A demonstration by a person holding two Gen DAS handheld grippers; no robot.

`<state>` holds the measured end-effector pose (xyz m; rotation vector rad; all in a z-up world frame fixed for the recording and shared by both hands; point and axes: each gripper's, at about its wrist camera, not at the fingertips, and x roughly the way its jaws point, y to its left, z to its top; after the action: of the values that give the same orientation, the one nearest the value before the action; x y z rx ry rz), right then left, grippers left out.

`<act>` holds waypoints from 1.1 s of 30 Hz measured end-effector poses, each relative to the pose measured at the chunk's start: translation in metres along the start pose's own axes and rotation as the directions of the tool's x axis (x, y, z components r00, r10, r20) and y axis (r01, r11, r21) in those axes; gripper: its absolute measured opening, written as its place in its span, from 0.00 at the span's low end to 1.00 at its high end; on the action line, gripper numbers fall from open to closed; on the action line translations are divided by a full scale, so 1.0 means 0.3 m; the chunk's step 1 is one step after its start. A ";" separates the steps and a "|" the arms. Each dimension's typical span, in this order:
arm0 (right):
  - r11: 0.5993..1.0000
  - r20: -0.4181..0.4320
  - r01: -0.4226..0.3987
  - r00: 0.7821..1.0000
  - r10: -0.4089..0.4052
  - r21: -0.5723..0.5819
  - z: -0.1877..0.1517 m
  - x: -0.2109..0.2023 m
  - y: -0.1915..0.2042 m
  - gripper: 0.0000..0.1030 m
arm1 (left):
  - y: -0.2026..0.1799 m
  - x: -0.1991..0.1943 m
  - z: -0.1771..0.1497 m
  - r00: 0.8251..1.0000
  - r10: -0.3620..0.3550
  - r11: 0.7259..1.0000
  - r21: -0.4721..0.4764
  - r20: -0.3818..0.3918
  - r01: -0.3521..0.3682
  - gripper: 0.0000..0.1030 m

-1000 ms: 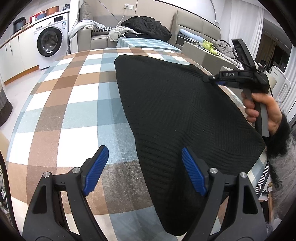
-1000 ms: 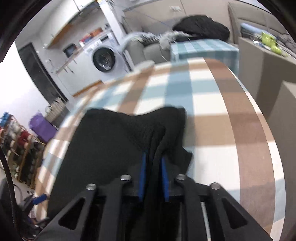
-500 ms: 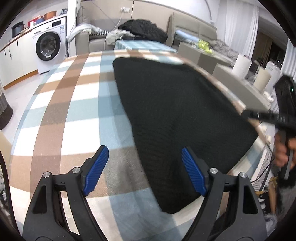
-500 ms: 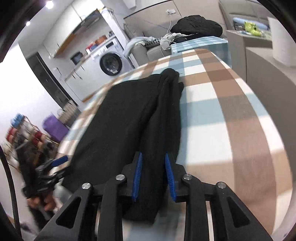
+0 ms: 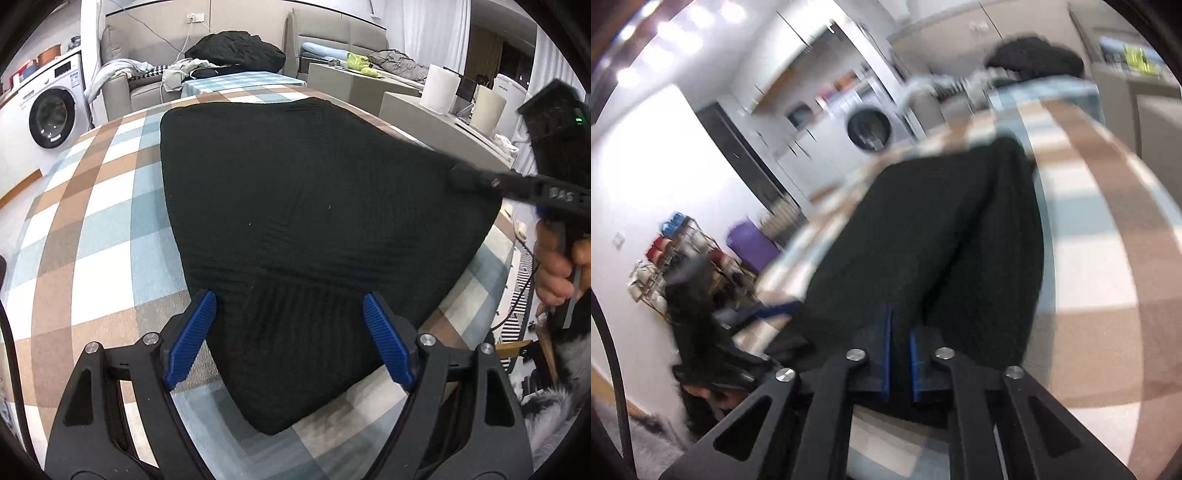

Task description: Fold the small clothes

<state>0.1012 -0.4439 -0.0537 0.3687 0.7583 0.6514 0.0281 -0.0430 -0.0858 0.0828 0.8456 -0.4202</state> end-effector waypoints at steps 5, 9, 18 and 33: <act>0.987 -0.034 0.151 0.988 -0.153 -0.051 -0.028 -0.002 0.025 0.05 | 0.006 -0.006 -0.013 1.000 0.006 1.000 -0.004 -0.006 -0.006 0.79; 0.983 -0.089 0.180 0.979 -0.182 -0.030 -0.045 0.019 -0.001 0.12 | 0.017 -0.031 -0.028 1.000 0.021 1.000 0.000 -0.014 -0.021 0.79; 0.977 -0.061 0.209 0.977 -0.206 0.046 -0.033 -0.042 -0.036 0.51 | 0.167 -0.048 -0.039 1.000 -0.017 0.977 -0.214 -0.013 0.014 0.79; 0.967 -0.108 0.250 0.964 -0.245 0.039 -0.068 -0.010 -0.093 0.65 | 0.139 -0.028 -0.039 0.999 -0.034 0.982 -0.188 -0.018 0.030 0.55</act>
<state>0.0960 -0.4650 -0.0809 0.2840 0.9047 0.4174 0.0313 0.0006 -0.0914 -0.1013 0.9043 -0.3678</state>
